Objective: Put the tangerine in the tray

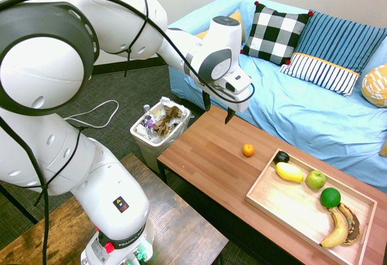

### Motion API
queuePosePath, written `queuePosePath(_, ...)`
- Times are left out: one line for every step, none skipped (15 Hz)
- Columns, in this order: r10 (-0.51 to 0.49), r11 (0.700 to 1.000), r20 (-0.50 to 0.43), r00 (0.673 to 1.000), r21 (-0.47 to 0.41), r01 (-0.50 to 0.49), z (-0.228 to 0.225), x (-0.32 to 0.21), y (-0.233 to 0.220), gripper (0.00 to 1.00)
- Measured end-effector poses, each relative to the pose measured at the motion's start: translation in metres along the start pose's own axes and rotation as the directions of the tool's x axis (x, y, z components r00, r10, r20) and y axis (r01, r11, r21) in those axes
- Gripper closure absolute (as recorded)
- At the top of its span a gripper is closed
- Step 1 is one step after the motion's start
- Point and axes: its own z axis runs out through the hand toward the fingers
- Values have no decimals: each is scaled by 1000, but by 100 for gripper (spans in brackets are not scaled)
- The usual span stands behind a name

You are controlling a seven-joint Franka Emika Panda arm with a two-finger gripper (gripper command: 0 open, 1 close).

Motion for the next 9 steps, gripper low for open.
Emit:
queuePosePath(-2,1000,2,1000,-2,2,0,0,0,0)
queuePosePath(-8,1000,5,1000,-7,8,1,1,-1,0)
queuePosePath(-12,1000,3,1000,-9,12,1,5,-5,0)
queuePosePath(-13,1000,-10,1000,-11,13,2,12,-13,0)
queuePosePath(-7,1000,-25,1000,-14,6,6,21,-24,0)
queuePosePath(2,1000,-34,999,-21,-3,15,31,-35,0)
queuePosePath(20,999,-42,999,-30,-21,29,41,-46,0)
queuePosePath(43,998,-44,998,-38,-45,46,52,-55,0)
queuePosePath(69,996,-41,997,-46,-70,62,63,-60,0)
